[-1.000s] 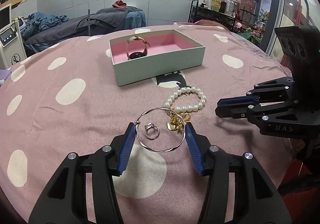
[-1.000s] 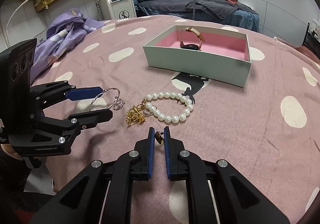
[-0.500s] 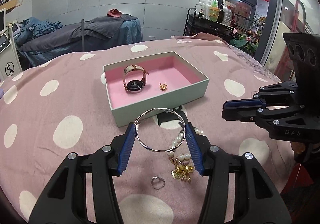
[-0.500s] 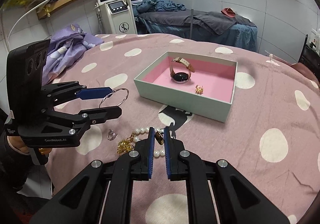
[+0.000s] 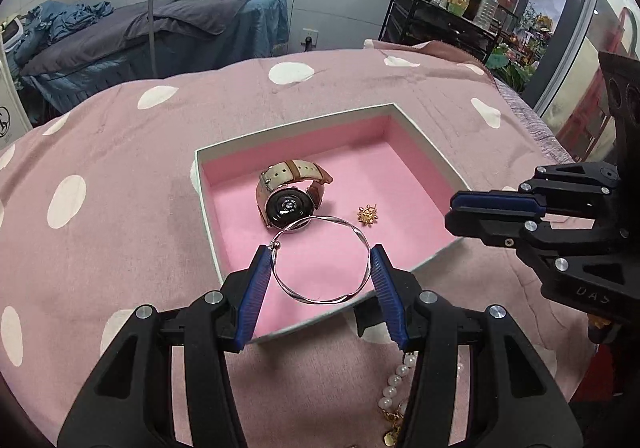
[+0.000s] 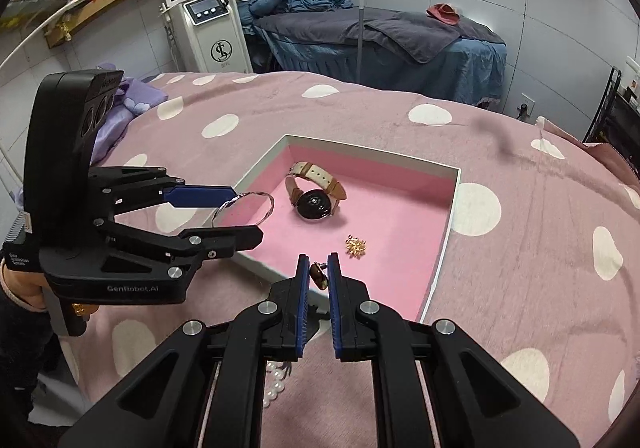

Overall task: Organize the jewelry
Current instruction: 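Carry both items into the box and open both tools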

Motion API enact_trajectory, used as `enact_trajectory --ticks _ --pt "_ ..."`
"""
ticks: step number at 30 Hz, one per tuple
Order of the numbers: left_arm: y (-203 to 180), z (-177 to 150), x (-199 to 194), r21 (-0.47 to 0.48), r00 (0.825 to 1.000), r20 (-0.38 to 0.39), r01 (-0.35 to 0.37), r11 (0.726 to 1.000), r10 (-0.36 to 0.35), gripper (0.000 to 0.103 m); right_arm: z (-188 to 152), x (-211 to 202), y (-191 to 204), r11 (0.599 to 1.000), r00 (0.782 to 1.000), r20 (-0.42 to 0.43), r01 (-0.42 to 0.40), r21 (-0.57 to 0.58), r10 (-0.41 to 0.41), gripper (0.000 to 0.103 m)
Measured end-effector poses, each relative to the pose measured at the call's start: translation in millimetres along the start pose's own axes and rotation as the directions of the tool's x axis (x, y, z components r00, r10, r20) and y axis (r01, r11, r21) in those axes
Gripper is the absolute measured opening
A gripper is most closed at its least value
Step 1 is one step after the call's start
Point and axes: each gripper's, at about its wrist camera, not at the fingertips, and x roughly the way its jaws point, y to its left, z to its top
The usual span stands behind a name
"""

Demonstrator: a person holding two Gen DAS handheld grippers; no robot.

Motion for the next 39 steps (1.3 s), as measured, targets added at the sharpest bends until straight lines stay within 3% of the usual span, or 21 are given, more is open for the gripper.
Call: enact_trajectory --ticks 13,23,31,36,39 --pt "-5 14 46 0.057 0.990 -0.132 -0.042 0.998 0.049 0.051 24 65 -18 0.996 0.988 -0.147 0.064 0.055 -0.055 0.009" --pt "-9 17 54 0.068 0.988 -0.139 -0.053 0.996 0.062 0.051 24 82 -17 0.991 0.974 -0.183 0.137 0.001 -0.134 0.009" --pt "-13 17 51 0.097 0.987 -0.128 -0.080 0.992 0.093 0.054 26 88 -16 0.989 0.972 -0.184 0.148 -0.012 -0.148 0.011" --pt "-13 19 35 0.091 0.992 -0.070 -0.101 0.991 0.108 0.073 32 70 -16 0.986 0.979 -0.116 0.169 -0.002 -0.168 0.037" --pt "-17 17 15 0.104 0.993 -0.006 -0.121 0.987 0.122 0.082 33 50 -24 0.986 0.985 -0.059 0.162 0.047 -0.160 0.047"
